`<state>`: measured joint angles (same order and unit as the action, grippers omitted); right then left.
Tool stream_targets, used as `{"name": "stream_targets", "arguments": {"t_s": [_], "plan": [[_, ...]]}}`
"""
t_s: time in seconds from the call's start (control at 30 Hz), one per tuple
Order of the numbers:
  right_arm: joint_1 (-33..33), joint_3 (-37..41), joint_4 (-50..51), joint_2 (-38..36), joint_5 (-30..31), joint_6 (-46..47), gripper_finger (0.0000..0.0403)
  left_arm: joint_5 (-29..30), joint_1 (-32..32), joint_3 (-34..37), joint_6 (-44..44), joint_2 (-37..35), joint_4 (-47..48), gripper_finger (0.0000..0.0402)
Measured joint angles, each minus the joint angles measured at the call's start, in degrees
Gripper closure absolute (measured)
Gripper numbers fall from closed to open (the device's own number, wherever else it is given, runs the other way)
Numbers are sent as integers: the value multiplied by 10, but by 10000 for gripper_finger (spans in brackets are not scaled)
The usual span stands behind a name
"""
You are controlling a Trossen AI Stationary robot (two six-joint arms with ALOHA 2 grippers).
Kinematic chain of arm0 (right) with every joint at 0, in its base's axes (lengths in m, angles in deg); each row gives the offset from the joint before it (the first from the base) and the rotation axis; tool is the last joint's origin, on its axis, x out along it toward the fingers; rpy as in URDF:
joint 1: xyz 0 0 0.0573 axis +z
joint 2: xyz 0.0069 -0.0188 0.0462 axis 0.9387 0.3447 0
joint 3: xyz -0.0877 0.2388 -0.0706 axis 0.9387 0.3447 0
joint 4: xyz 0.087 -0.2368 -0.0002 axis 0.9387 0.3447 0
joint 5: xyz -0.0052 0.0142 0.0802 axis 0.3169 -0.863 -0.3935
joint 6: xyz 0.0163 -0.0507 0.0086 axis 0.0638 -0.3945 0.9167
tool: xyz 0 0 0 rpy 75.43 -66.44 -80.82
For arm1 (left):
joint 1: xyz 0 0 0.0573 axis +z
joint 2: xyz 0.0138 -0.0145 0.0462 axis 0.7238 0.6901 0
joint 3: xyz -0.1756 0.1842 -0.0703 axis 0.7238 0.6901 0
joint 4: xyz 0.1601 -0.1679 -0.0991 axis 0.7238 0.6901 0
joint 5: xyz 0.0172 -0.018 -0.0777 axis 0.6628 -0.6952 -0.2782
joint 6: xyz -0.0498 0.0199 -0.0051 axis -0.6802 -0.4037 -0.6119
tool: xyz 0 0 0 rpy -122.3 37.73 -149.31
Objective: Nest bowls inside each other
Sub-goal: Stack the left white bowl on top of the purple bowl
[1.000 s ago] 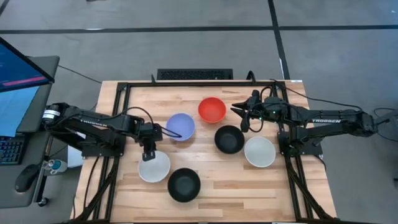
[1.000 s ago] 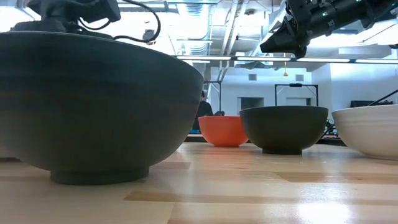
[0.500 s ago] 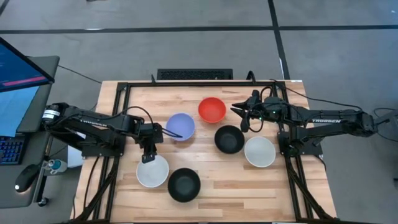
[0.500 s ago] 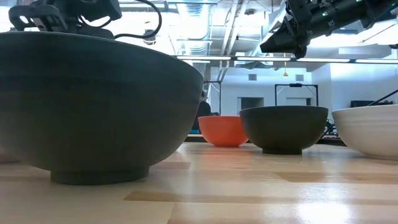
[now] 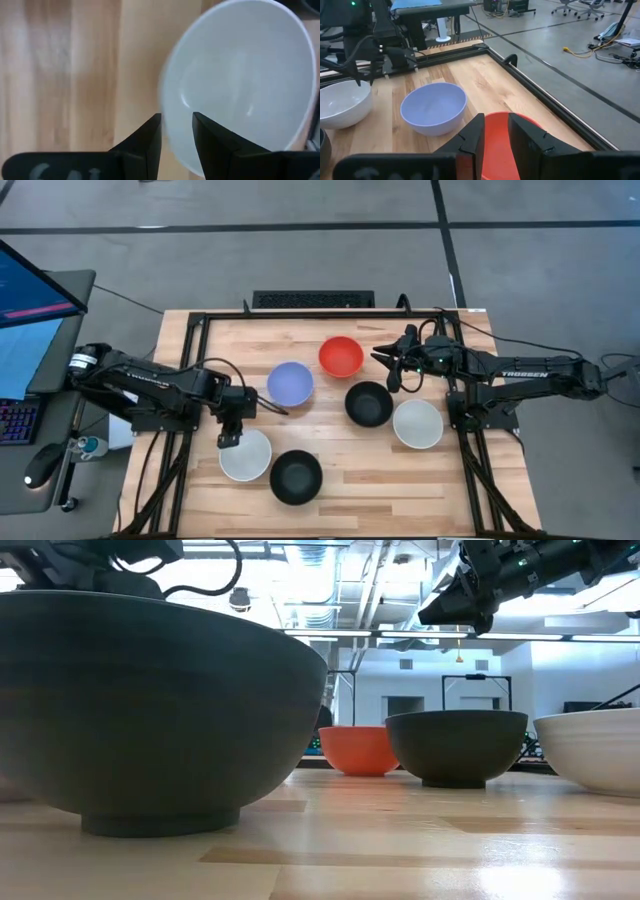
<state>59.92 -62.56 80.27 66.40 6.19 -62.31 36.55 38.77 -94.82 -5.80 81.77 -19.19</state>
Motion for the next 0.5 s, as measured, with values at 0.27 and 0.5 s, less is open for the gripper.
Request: {"name": "stream_targets", "arguments": {"t_s": [0.27, 0.5], "plan": [[0, 0, 0, 0, 0, 0, 294, 43, 0, 5, -4, 18, -3, 301], [0, 0, 0, 0, 0, 0, 294, 26, -12, 5, -6, 52, -24, 301]]}}
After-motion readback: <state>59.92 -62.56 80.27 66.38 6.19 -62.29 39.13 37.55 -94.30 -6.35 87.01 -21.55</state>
